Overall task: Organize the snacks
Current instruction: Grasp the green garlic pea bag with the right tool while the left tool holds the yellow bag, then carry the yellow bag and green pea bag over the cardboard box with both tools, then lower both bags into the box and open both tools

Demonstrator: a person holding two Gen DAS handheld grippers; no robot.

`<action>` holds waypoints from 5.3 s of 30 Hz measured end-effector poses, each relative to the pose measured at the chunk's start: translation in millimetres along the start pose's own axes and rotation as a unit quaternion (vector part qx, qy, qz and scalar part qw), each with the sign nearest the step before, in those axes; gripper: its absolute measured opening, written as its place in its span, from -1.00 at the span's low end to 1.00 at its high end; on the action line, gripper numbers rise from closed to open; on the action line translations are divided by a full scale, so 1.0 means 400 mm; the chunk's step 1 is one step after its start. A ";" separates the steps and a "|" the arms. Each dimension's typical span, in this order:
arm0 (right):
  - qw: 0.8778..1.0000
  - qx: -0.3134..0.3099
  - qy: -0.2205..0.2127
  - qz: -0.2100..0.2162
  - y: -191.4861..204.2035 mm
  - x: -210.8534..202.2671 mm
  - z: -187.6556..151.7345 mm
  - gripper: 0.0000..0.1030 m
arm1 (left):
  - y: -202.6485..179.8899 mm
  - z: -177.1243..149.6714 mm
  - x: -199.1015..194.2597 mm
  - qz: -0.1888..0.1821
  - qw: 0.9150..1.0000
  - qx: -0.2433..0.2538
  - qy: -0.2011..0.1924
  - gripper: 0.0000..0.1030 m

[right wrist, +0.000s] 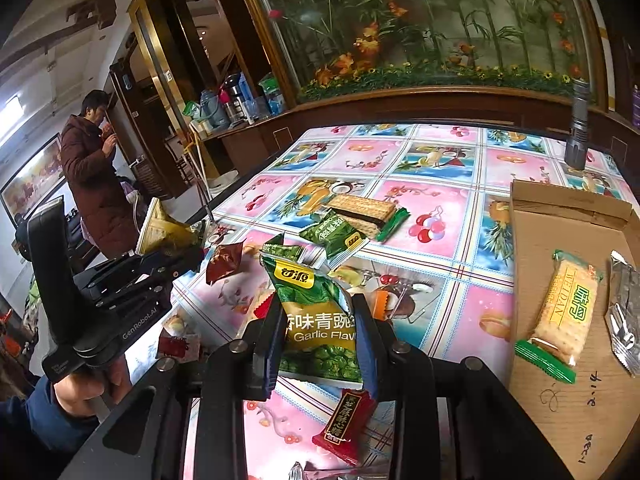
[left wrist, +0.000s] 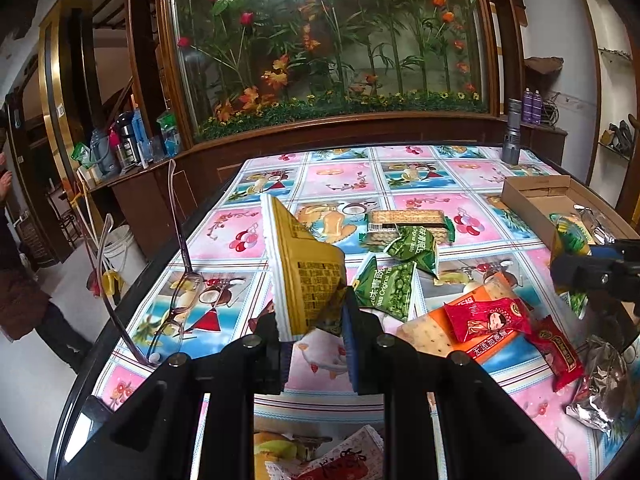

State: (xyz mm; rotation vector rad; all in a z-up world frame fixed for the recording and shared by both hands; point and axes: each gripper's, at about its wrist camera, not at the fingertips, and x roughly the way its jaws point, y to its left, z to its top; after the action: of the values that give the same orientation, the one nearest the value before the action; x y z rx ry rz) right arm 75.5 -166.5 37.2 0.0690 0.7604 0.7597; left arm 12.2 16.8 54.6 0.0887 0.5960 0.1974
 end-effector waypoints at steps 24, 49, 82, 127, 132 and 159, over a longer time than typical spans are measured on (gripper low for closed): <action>0.999 0.025 -0.022 -0.019 -0.032 -0.025 0.007 -0.32 | 0.006 -0.002 0.005 -0.003 1.000 -0.001 0.003 -0.60; 0.996 0.070 -0.038 -0.047 -0.085 -0.043 0.013 -0.32 | -0.014 -0.001 0.012 -0.015 1.000 0.002 0.006 -0.60; 0.966 0.215 -0.110 -0.096 -0.338 -0.197 0.040 -0.33 | -0.119 0.069 -0.035 -0.139 0.990 0.000 0.023 -0.60; 0.943 0.264 0.017 -0.201 -0.471 -0.169 -0.007 -0.32 | -0.663 0.018 0.003 -0.333 0.931 0.079 0.128 -0.60; 0.947 0.248 0.027 -0.204 -0.457 -0.159 -0.002 -0.31 | -0.657 0.018 0.000 -0.332 0.932 0.076 0.126 -0.57; 0.943 0.256 -0.016 -0.214 -0.449 -0.203 0.014 -0.23 | -0.571 0.043 -0.058 -0.322 0.940 0.047 0.105 -0.11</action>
State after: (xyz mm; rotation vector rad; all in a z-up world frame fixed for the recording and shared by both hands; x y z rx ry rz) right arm 147.9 -350.1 32.9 0.3731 0.8894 0.1336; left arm 39.4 -211.7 49.4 -0.0388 0.8172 -0.4646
